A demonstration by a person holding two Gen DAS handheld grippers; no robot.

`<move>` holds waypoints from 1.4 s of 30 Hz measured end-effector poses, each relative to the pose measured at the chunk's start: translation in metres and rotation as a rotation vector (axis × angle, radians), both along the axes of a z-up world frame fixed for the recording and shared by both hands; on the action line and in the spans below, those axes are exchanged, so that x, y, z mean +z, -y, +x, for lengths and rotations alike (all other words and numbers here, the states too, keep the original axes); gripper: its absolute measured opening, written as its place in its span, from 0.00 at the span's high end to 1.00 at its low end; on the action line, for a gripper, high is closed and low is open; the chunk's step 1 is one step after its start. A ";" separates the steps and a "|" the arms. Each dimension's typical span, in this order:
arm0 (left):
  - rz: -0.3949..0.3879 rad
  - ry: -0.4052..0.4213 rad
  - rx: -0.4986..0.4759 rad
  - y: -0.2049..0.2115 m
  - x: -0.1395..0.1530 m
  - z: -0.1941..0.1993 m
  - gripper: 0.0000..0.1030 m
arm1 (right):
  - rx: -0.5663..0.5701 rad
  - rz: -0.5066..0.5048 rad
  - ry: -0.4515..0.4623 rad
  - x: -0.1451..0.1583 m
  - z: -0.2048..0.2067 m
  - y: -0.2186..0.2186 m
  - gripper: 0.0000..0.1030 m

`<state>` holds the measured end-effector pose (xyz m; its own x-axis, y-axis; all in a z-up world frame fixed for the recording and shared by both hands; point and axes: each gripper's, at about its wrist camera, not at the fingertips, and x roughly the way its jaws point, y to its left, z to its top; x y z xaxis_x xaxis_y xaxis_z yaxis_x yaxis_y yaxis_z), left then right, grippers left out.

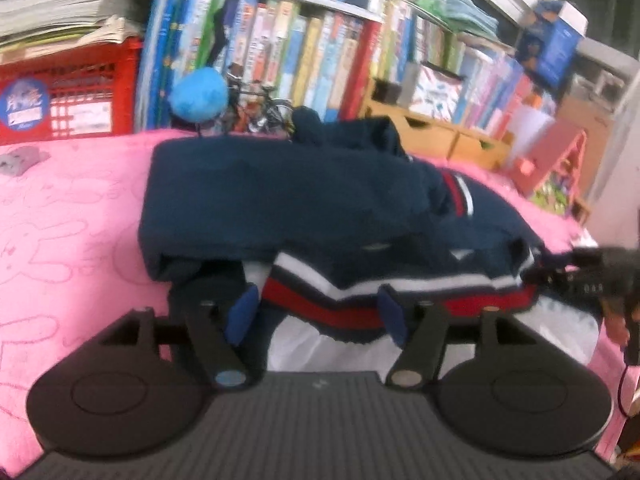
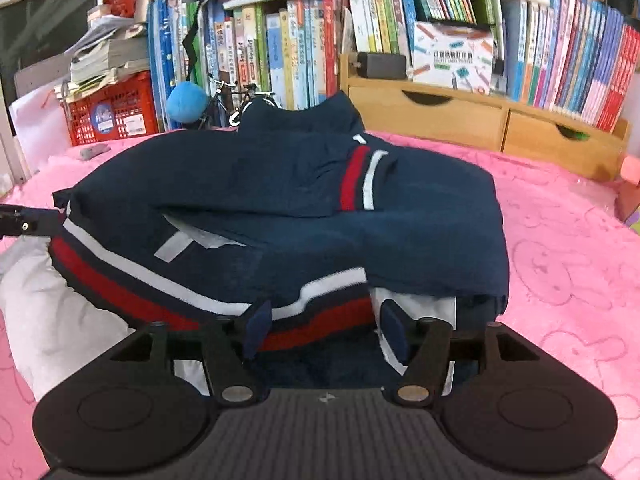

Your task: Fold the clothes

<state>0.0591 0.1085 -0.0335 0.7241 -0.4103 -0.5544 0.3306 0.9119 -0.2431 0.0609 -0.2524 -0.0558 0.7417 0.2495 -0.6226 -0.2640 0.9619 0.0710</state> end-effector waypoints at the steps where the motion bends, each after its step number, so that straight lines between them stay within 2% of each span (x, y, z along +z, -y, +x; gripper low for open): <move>1: -0.007 0.000 -0.003 -0.001 0.000 0.000 0.36 | 0.003 0.002 -0.006 -0.002 0.001 0.000 0.37; 3: -0.042 0.002 -0.014 -0.006 0.001 0.000 0.36 | 0.009 0.013 -0.016 -0.006 0.003 0.003 0.35; 6: -0.165 -0.004 -0.038 -0.022 0.003 0.001 0.36 | 0.016 0.035 -0.026 -0.010 0.003 0.009 0.33; 7: -0.183 -0.020 -0.036 -0.025 0.001 0.003 0.36 | 0.016 0.040 -0.026 -0.011 0.002 0.010 0.32; 8: -0.175 -0.037 -0.025 -0.026 -0.001 0.006 0.36 | 0.013 0.039 -0.024 -0.011 0.002 0.009 0.32; 10: -0.102 -0.079 -0.001 -0.022 -0.010 0.012 0.36 | 0.009 0.035 -0.019 -0.012 0.001 0.008 0.32; 16: -0.017 -0.028 -0.001 -0.007 -0.016 0.008 0.37 | -0.001 0.033 -0.012 -0.013 0.000 0.005 0.31; 17: -0.013 -0.027 0.005 -0.005 -0.016 0.008 0.43 | -0.003 0.033 -0.012 -0.013 0.000 0.005 0.33; 18: -0.011 -0.028 0.012 -0.004 -0.015 0.007 0.63 | -0.004 0.037 -0.014 -0.013 -0.001 0.004 0.35; 19: -0.010 -0.032 0.023 -0.004 -0.014 0.007 0.72 | 0.002 0.042 -0.017 -0.012 -0.003 0.004 0.44; 21: -0.017 -0.028 0.051 -0.006 -0.008 0.000 0.79 | -0.005 0.053 -0.012 -0.009 -0.010 0.004 0.58; 22: -0.021 -0.018 0.060 -0.007 -0.004 -0.005 0.80 | -0.007 0.059 -0.009 -0.007 -0.013 0.004 0.68; 23: -0.028 -0.010 0.066 -0.009 -0.001 -0.008 0.80 | -0.006 0.062 -0.001 -0.006 -0.017 0.004 0.72; 27: -0.062 0.020 0.076 -0.015 0.009 -0.016 0.80 | 0.003 0.063 0.018 0.001 -0.024 0.004 0.76; 30: -0.063 -0.018 0.078 -0.014 0.002 -0.005 0.76 | 0.008 0.069 -0.003 -0.001 -0.018 0.006 0.72; 31: -0.066 -0.041 0.080 -0.014 -0.002 0.000 0.75 | 0.010 0.073 -0.014 -0.003 -0.014 0.007 0.64; 32: -0.086 -0.068 0.077 -0.015 -0.007 0.005 0.72 | 0.014 0.087 -0.028 -0.006 -0.010 0.010 0.58; 34: -0.140 -0.096 0.071 -0.018 -0.015 0.011 0.64 | 0.024 0.116 -0.040 -0.010 -0.005 0.012 0.55; 35: -0.150 -0.103 0.089 -0.019 -0.016 0.011 0.64 | 0.027 0.124 -0.040 -0.011 -0.005 0.011 0.56; 36: -0.156 -0.109 0.112 -0.019 -0.016 0.011 0.70 | 0.031 0.125 -0.040 -0.011 -0.004 0.009 0.59; 38: -0.155 -0.113 0.150 -0.017 -0.013 0.007 0.81 | 0.036 0.076 -0.043 -0.009 -0.009 -0.003 0.75; 39: -0.145 -0.108 0.165 -0.014 -0.010 0.003 0.86 | 0.035 0.060 -0.044 -0.007 -0.011 -0.008 0.77; 42: -0.135 -0.016 0.173 -0.014 0.014 -0.012 0.87 | 0.029 0.016 0.021 0.013 -0.022 -0.015 0.81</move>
<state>0.0468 0.1223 -0.0194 0.7815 -0.3519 -0.5152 0.1668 0.9135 -0.3710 0.0386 -0.2372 -0.0429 0.7467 0.2809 -0.6029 -0.2930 0.9527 0.0809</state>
